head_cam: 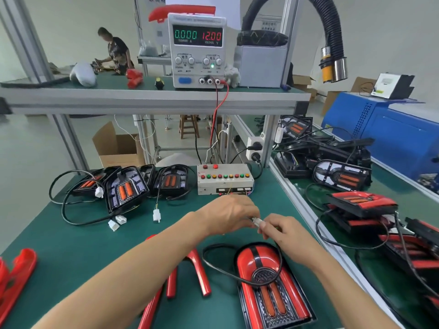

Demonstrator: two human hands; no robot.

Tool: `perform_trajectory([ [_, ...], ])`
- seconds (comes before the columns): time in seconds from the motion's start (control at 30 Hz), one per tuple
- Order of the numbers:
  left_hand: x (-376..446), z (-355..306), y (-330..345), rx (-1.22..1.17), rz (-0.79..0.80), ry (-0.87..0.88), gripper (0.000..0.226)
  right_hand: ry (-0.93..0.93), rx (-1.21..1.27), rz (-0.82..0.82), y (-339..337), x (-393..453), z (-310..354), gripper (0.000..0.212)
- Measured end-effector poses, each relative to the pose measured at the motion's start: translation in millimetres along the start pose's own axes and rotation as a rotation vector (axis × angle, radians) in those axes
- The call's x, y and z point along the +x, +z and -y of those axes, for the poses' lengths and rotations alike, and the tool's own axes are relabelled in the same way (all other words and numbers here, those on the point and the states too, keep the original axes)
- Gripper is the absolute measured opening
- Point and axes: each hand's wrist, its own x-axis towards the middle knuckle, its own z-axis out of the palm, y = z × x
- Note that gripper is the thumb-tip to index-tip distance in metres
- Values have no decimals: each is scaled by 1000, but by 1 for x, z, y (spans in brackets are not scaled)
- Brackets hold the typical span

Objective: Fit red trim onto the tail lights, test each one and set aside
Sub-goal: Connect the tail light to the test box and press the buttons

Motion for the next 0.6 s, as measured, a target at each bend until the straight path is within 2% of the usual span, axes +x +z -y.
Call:
perform_trajectory([
  [0.23, -5, 8, 11, 19, -41, 48, 16, -32, 2, -11, 5, 0, -6, 42],
  [0.37, -31, 39, -1, 60, -68, -126, 14, 21, 106, -49, -3, -11, -12, 45],
  [0.47, -35, 48, -1, 159, 107, -297, 21, 115, 81, -114, 1, -1, -12, 51],
  [0.53, -33, 46, 9, 260, 237, -392, 27, 166, 27, -55, 11, 7, -9, 56],
  [0.6, -35, 42, 17, 313, 320, -404, 29, 202, 15, 15, 19, 12, -8, 74],
])
